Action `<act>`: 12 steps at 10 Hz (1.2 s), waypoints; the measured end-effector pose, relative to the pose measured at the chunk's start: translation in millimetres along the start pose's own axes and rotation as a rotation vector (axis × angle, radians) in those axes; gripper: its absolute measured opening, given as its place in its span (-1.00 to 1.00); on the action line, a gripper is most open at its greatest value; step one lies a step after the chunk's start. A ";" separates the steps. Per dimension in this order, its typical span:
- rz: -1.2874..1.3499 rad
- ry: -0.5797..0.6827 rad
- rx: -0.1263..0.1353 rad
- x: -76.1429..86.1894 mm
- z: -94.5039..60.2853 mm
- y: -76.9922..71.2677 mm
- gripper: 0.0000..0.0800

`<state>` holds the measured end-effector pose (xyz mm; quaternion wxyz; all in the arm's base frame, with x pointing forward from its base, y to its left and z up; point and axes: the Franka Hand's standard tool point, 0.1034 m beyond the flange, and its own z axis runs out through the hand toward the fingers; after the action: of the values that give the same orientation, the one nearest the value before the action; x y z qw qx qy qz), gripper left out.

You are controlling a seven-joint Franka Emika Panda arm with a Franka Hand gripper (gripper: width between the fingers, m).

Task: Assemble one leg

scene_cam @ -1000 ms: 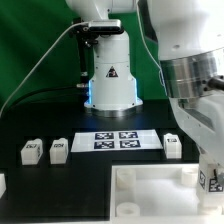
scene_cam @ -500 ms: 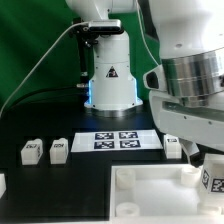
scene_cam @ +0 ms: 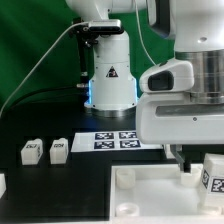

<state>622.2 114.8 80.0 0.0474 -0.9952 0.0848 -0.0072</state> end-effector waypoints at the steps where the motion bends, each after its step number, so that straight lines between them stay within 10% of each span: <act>1: -0.030 0.014 0.002 3.8 -0.9 4.6 0.62; 6: 0.294 0.003 0.022 1.0 0.6 -0.9 -0.27; 12: 1.186 -0.052 0.099 1.5 2.8 -2.3 -0.27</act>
Offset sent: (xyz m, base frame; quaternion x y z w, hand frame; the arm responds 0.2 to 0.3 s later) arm 0.0000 0.0000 0.0000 0.0000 0.0000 0.0899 0.9960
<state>624.1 117.1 77.4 0.0918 -0.7743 0.6248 0.0407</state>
